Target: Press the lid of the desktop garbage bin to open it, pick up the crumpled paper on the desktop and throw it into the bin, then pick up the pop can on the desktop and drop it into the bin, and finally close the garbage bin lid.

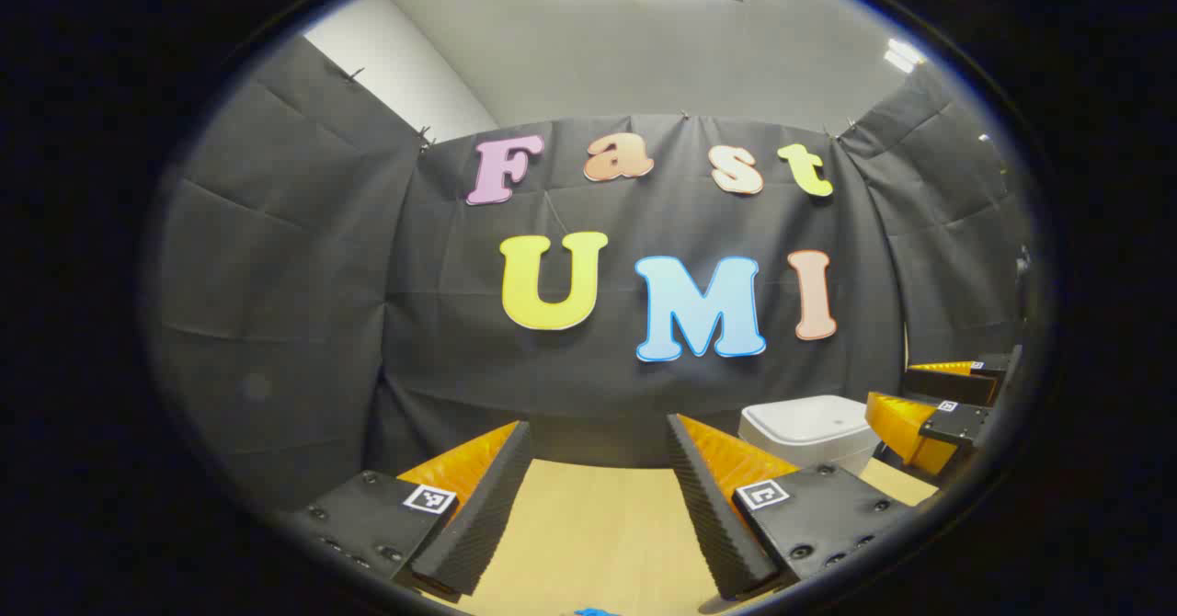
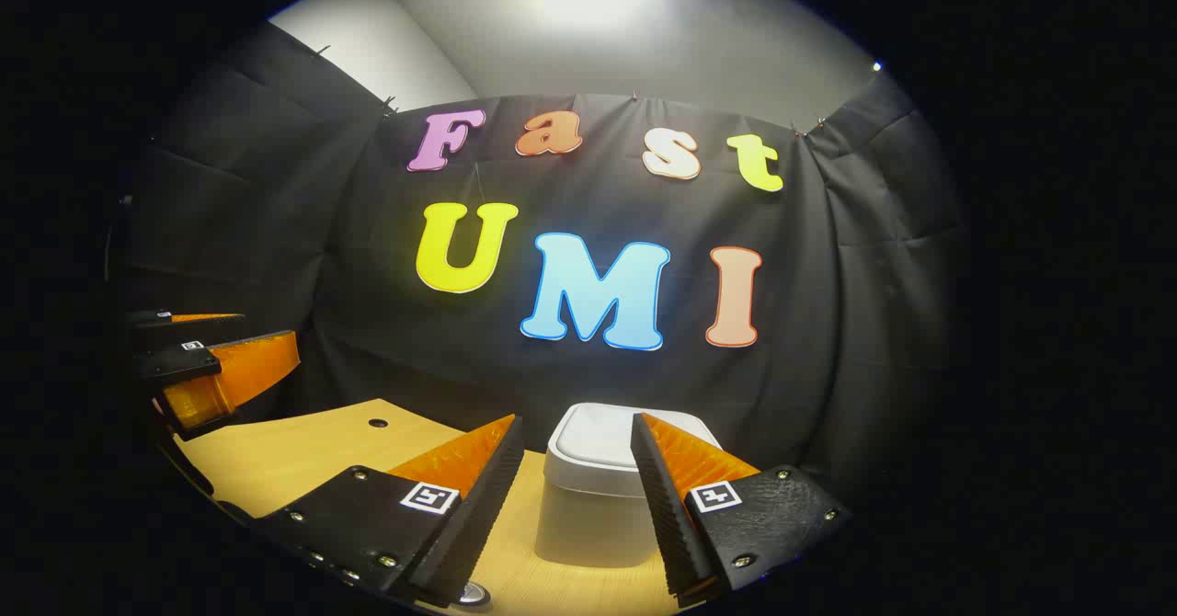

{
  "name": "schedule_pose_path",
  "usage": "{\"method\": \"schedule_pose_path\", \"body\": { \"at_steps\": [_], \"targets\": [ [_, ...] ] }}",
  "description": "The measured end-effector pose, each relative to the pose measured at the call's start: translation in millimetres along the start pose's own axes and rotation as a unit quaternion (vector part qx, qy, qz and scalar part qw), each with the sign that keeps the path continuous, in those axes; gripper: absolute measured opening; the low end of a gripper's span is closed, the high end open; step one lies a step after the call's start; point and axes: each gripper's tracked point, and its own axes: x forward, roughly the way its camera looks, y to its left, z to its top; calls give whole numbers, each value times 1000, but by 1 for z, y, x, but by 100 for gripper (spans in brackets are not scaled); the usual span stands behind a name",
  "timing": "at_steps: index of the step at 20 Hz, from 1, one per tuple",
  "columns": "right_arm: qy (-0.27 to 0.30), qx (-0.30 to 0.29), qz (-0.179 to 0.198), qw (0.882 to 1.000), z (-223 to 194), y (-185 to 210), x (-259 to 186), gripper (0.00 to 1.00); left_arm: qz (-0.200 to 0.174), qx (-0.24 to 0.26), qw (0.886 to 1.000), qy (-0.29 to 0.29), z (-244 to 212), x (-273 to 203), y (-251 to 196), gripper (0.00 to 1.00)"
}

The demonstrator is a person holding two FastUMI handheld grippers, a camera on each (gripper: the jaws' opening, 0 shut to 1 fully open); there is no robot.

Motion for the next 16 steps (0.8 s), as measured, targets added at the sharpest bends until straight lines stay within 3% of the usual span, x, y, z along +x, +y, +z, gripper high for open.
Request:
{"method": "schedule_pose_path", "body": {
  "at_steps": [4,5,6,11,15,16],
  "targets": [
    [1,-1,-13,1000,-4,-7,1,76,-6,5,1000,-2,1,5,-2,100],
    [3,-1,-18,1000,-4,-10,1,76,-8,4,1000,-2,0,7,-2,95],
    [4,-3,-23,1000,-6,-13,1,76,-9,2,1000,0,-1,9,-2,100],
    [10,-10,-42,999,-11,-26,0,76,-19,3,1000,3,-4,18,1,100],
    [20,-6,-58,998,-18,-35,-2,69,-29,10,1000,2,-5,26,-2,100],
    [25,-5,-69,997,-21,-39,0,62,-34,11,999,4,-6,28,-4,100]
  ]
}}
